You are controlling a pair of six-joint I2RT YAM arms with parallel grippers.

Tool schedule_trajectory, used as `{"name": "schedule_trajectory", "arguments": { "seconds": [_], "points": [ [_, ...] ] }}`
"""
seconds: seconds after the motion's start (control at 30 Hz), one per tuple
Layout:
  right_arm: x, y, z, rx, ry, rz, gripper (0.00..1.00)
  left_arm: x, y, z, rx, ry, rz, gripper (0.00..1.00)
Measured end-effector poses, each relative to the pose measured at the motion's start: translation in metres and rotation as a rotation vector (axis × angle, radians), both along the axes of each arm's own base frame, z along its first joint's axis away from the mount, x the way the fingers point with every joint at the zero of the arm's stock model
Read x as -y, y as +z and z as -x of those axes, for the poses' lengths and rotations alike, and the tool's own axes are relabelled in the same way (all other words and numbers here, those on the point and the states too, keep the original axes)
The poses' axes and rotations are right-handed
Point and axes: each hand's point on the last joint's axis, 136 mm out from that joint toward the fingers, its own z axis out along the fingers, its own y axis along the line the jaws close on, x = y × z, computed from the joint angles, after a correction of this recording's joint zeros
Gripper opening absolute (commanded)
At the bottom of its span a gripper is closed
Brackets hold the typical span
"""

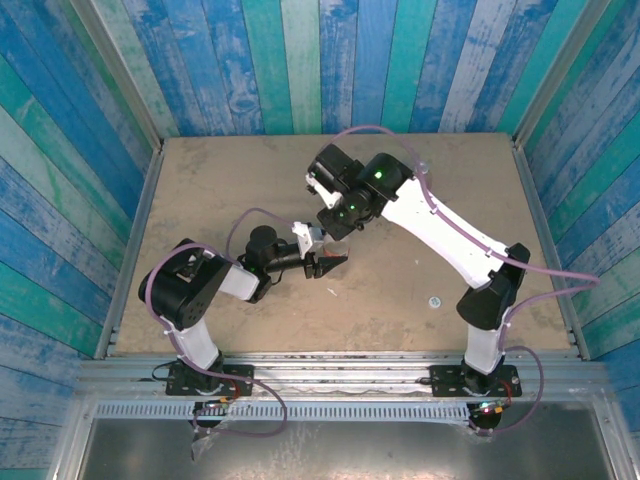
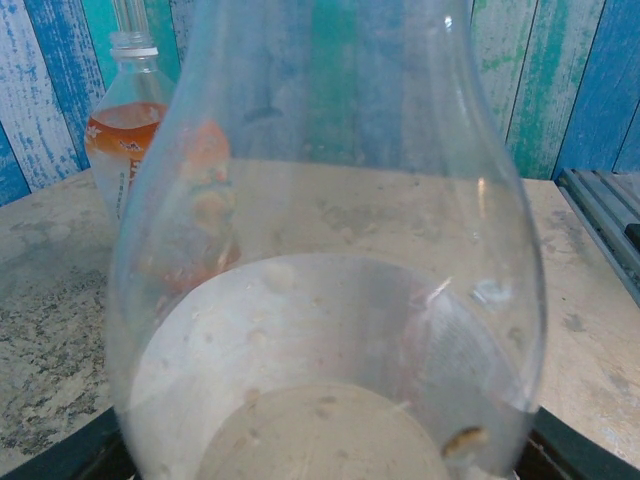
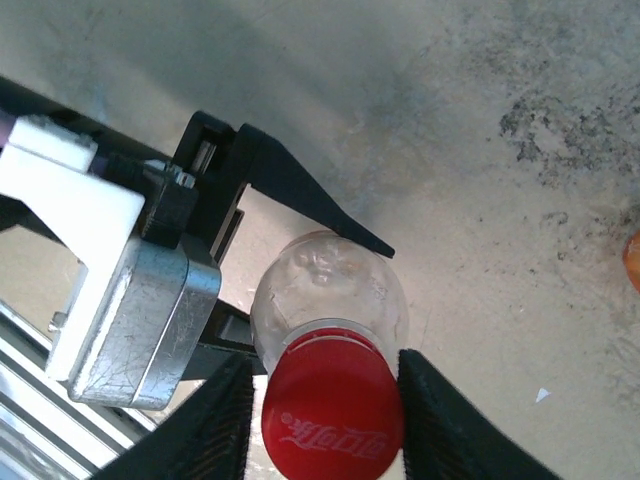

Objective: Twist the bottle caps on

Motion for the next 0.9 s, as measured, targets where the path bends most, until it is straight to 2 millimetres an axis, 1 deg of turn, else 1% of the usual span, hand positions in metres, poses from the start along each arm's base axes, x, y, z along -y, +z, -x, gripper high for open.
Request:
{"name": "schedule_trajectory", "arguments": {
  "seconds": [0.2,0.33,0.47,0.63,0.73,0.8,0.9],
  "points": [
    [-0.003,-0.001,0.001,-0.008,0.008,-0.006,0.64,0.0,0.0,0.0,0.001,0.0,0.0,0.66],
    [-0.004,0.002,0.001,-0.003,0.005,-0.019,0.68,0.0,0.0,0.0,0.002,0.0,-0.001,0.66],
    [-0.007,0.012,0.0,0.021,0.009,-0.056,0.69,0.0,0.0,0.0,0.003,-0.001,-0.001,0.66],
    [-0.007,0.037,0.001,0.08,0.009,-0.128,0.7,0.0,0.0,0.0,0.003,-0.001,0.0,0.66],
    [-0.001,0.051,0.004,0.121,-0.002,-0.175,0.7,0.0,0.0,0.0,0.003,0.0,0.0,0.66],
    [0.004,0.056,0.005,0.142,-0.015,-0.21,0.7,0.0,0.0,0.0,0.002,0.0,0.0,0.66],
    [0.011,0.056,0.008,0.144,-0.034,-0.271,0.66,0.0,-0.001,0.0,0.003,0.0,0.003,0.66]
  ]
}}
